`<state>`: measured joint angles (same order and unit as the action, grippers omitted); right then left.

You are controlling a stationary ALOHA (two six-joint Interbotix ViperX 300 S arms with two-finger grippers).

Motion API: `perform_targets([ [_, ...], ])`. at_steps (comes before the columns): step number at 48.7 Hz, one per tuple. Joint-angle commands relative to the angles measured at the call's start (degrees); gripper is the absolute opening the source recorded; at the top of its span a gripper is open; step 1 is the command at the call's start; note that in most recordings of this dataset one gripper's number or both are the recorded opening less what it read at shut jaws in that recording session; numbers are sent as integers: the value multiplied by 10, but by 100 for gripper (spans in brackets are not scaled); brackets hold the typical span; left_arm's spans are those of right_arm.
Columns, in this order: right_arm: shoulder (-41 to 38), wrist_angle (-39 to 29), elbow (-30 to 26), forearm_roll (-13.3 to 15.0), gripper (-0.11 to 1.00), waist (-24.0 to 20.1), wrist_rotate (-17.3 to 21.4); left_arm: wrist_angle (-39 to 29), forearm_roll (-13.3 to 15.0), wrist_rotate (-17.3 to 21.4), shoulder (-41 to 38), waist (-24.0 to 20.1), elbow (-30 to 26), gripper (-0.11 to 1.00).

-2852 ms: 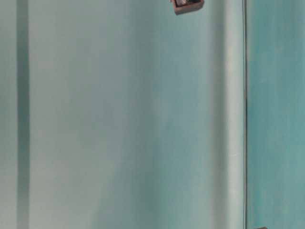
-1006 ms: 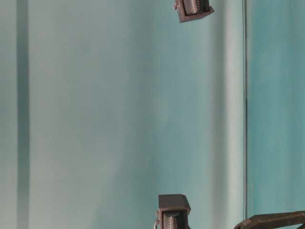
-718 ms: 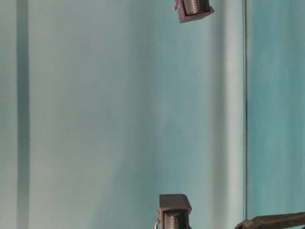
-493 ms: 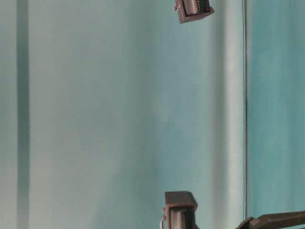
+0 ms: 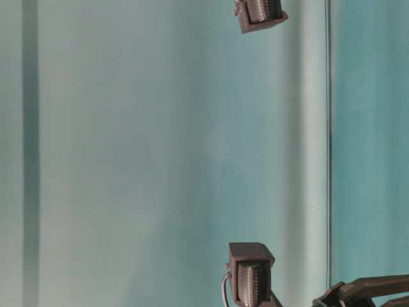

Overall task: Insert the USB using both arms.
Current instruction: 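Lift both held cable ends and bring them toward each other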

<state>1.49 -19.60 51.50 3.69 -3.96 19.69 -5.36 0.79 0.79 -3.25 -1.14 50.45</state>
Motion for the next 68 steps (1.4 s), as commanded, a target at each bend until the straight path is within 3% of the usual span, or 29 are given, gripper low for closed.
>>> perform_targets([
  [1,4,2,-6,-1,27,-9,-2,-23,-4,4,10,5,2,43],
  [15,23,2,-6,2,27,-9,-11,-42,-3,50,47,22,3,22],
  [33,37,2,-8,1,26,-9,-10,-36,-2,47,54,23,-9,21],
  [39,46,1,-20,2,26,-9,-11,-74,-2,45,69,27,-25,21],
  [45,64,-14,-40,1,26,-8,-11,-160,-1,43,89,45,-54,21],
  [53,81,-62,-59,2,23,-9,-12,-229,13,17,96,59,-82,21],
  [63,92,-79,-61,21,23,-9,-24,-210,14,-19,98,78,-92,21],
  [68,110,-82,-64,43,23,-8,-25,-208,18,-65,99,81,-115,21],
])
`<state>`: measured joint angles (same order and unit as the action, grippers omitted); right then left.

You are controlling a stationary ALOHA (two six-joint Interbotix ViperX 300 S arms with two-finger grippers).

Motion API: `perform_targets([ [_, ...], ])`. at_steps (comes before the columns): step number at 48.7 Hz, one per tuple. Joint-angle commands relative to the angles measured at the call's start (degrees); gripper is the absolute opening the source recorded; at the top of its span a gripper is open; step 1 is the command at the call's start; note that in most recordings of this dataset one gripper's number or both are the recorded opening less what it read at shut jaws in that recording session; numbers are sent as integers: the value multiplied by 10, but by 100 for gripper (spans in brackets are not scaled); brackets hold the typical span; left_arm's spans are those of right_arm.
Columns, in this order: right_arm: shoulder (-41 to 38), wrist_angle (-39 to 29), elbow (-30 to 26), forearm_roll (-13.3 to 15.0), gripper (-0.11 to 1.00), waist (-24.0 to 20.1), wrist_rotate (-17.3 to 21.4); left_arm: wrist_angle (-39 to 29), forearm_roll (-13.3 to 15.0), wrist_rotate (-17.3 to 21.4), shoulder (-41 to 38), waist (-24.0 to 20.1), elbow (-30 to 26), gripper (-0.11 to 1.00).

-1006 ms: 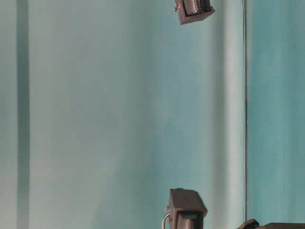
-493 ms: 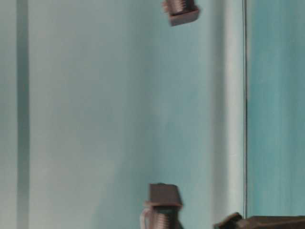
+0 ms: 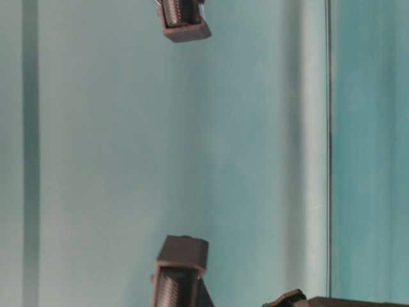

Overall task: Insert the USB using both arms.
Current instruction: 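Lift both held cable ends and bring them toward each other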

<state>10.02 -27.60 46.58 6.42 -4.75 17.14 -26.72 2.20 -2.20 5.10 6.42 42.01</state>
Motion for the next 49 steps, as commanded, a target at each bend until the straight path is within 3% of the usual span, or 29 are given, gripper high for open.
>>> perform_targets([
  [1,30,-3,-16,21,23,-1,0,4,4,-47,16,5,-37,21],
  [7,62,-21,-18,47,23,-1,0,-18,5,-142,19,1,-69,21],
  [13,97,-44,-17,69,23,-1,1,-88,5,-225,32,-16,-88,21],
  [18,125,-58,-15,81,23,-1,3,-98,27,-229,64,-44,-93,21],
  [22,151,-70,-14,95,22,-1,4,-55,82,-217,99,-80,-87,21],
  [29,185,-93,-15,149,22,-1,5,-9,222,-153,158,-137,-46,21],
  [34,193,-120,-18,203,22,-1,6,-57,365,-65,169,-153,-22,21],
  [41,193,-139,-21,286,22,-4,18,-165,580,102,136,-185,-23,21],
  [46,192,-157,-21,358,22,-23,35,-247,735,232,92,-232,-28,21],
  [47,192,-164,-20,374,22,-29,40,-270,776,265,76,-247,-31,21],
  [49,192,-185,-19,404,22,-42,50,-298,825,303,54,-265,-33,21],
])
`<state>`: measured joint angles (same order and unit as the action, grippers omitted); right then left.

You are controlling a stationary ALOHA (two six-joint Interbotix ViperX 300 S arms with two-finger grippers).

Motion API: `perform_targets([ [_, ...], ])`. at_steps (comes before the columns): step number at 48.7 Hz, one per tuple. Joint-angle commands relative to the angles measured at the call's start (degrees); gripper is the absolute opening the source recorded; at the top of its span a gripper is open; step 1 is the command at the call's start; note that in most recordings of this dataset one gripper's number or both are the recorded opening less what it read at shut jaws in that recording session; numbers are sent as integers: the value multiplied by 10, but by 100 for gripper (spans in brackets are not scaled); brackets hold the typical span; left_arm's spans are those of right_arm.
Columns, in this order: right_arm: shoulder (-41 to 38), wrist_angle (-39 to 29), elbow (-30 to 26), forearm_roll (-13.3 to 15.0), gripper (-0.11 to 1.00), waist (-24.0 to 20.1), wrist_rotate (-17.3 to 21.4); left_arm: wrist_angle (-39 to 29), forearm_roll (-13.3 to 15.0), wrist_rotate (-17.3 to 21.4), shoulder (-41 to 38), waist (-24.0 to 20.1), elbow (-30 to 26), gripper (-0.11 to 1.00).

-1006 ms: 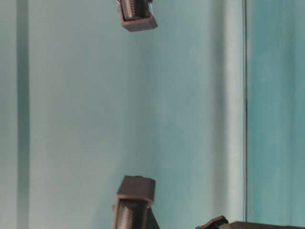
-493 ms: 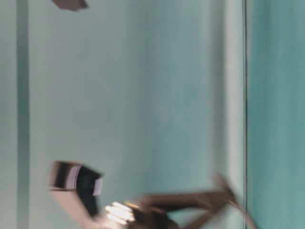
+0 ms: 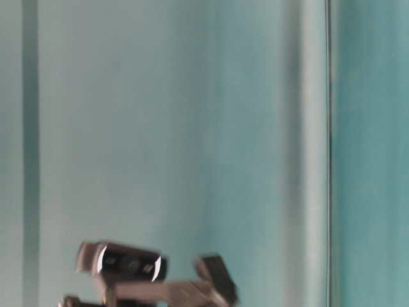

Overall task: Insert the USB using both arms.
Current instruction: 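Lift both held cable ends and bring them toward each other, then align the male plug with the female socket and push together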

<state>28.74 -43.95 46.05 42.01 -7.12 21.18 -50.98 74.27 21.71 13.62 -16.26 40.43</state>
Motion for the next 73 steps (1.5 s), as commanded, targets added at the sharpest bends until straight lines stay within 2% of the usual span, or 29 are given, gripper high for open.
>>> perform_targets([
  [1,5,-33,-12,66,22,-25,16,-70,126,81,-43,-46,-18,21],
  [4,4,-73,-11,116,22,-48,40,-111,171,119,-79,-63,-25,21],
  [6,4,-105,-10,158,22,-69,63,-135,182,133,-102,-69,-33,21],
  [12,0,-163,5,237,22,-116,127,-192,185,143,-159,-73,-69,21],
  [16,-12,-179,19,260,22,-135,148,-222,185,146,-186,-75,-99,21],
  [28,-75,-178,15,280,22,-157,154,-272,185,147,-236,-84,-161,21],
  [35,-81,-148,5,299,22,-158,149,-290,184,147,-257,-75,-172,21],
  [41,-81,-115,-2,304,22,-161,139,-306,184,147,-275,-66,-180,21],
  [47,-81,-102,-10,305,22,-170,111,-325,185,150,-288,-53,-195,21],
  [59,-81,-87,-26,307,22,-181,25,-344,185,149,-313,-45,-218,21],
  [73,-102,-78,-47,307,22,-194,12,-337,184,140,-336,-46,-258,21],
])
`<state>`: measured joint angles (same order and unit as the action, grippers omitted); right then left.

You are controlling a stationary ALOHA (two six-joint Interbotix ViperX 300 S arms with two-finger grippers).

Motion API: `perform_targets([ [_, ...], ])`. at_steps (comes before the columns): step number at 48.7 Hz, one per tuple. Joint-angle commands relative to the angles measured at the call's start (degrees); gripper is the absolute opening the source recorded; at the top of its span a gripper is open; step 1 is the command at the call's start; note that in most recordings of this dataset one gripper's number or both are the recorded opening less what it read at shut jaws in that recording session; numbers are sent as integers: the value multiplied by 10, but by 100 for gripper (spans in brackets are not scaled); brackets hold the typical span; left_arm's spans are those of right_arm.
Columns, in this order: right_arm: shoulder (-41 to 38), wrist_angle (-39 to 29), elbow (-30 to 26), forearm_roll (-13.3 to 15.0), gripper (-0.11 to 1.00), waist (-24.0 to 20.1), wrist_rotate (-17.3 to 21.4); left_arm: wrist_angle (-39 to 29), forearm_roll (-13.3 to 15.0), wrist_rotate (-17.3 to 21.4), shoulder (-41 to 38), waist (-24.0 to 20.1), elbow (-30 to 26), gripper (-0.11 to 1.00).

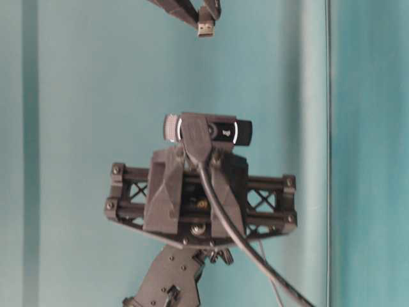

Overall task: Insert the USB using both arms.
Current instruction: 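Align the male plug with the female socket and push together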

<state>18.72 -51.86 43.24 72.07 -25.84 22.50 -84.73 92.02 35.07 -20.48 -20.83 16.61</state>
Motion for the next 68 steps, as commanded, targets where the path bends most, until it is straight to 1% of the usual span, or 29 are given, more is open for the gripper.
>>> perform_targets([
  [1,-4,1,-19,6,22,-9,0,1,7,6,3,0,-22,21],
  [16,-30,-1,-33,10,22,-14,0,16,6,-4,-19,-1,-52,21],
  [27,-33,-1,-32,31,22,-14,0,13,6,-24,-31,-4,-58,21],
  [35,-41,0,-35,33,22,-14,-1,18,6,-42,-35,-6,-62,21],
  [40,-48,0,-39,33,22,-14,-1,38,3,-54,-35,-10,-66,21],
  [51,-54,1,-44,33,22,-14,1,52,-3,-56,-36,-11,-73,21],
  [56,-54,1,-44,32,22,-14,1,57,-10,-56,-35,-12,-73,21],
  [68,-60,2,-45,33,22,-14,3,63,-10,-54,-36,-11,-74,21],
])
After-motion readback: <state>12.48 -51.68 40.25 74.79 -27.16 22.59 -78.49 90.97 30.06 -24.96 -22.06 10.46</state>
